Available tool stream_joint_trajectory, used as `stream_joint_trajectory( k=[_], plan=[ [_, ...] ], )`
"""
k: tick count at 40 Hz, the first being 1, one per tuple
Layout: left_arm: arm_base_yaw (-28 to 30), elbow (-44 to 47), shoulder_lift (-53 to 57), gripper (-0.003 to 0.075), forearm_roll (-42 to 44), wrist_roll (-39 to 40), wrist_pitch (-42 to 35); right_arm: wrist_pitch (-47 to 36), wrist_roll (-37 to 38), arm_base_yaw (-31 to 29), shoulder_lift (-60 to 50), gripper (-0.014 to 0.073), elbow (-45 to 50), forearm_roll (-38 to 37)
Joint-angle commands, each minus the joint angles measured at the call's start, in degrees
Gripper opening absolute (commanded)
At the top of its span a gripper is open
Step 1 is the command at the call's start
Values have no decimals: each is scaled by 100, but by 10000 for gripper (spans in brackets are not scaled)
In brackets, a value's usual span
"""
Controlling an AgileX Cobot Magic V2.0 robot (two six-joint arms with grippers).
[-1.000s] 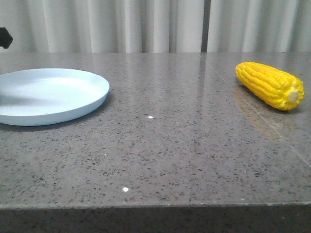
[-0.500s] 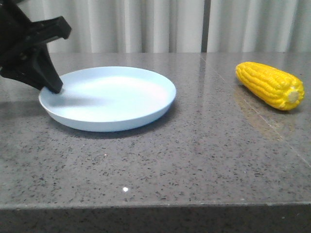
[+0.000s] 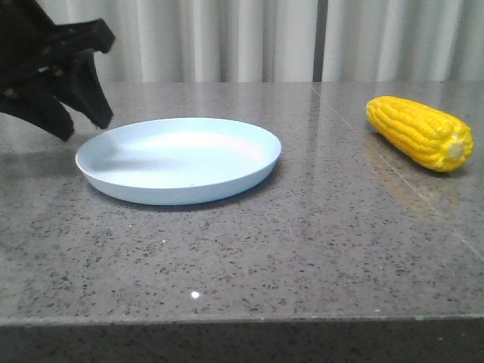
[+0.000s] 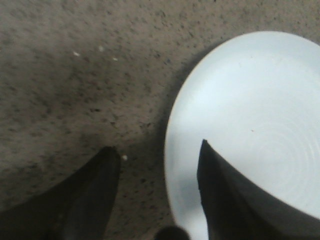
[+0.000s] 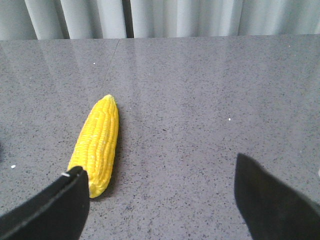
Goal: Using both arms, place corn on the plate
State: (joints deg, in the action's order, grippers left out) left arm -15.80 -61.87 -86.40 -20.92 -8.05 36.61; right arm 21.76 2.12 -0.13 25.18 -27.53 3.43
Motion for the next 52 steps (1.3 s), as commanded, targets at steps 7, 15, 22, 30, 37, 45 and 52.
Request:
stream_joint_trajectory(
  k=[7,15,22,30,37,45,52],
  plan=[
    [596,204,1531,94,1556,705,-58,-438,-29,-26,60,613,-206,17],
    [1036,970,2729,-20,1886,705,-284,-438,-29,-26,60,613,-206,17],
    [1203,1964,4004,-20,2165,705,-1003,-438,-29,-26,60,613,-206,17],
    [1203,2996,5668,-20,2207,705,-1666,-438,-29,-26,60,613,-206,17],
    [1203,3583,6811,-20,2207,705,-1838,-438,-29,-26,60,613,-206,17],
    [1192,3958,7757,-20,2207,705,-1800,-438,-29,-26,60,613,-206,17],
    [1192,4000,7907,-20,2207,705,-1757,-456,-29,-26,60,613,-206,17]
  ],
)
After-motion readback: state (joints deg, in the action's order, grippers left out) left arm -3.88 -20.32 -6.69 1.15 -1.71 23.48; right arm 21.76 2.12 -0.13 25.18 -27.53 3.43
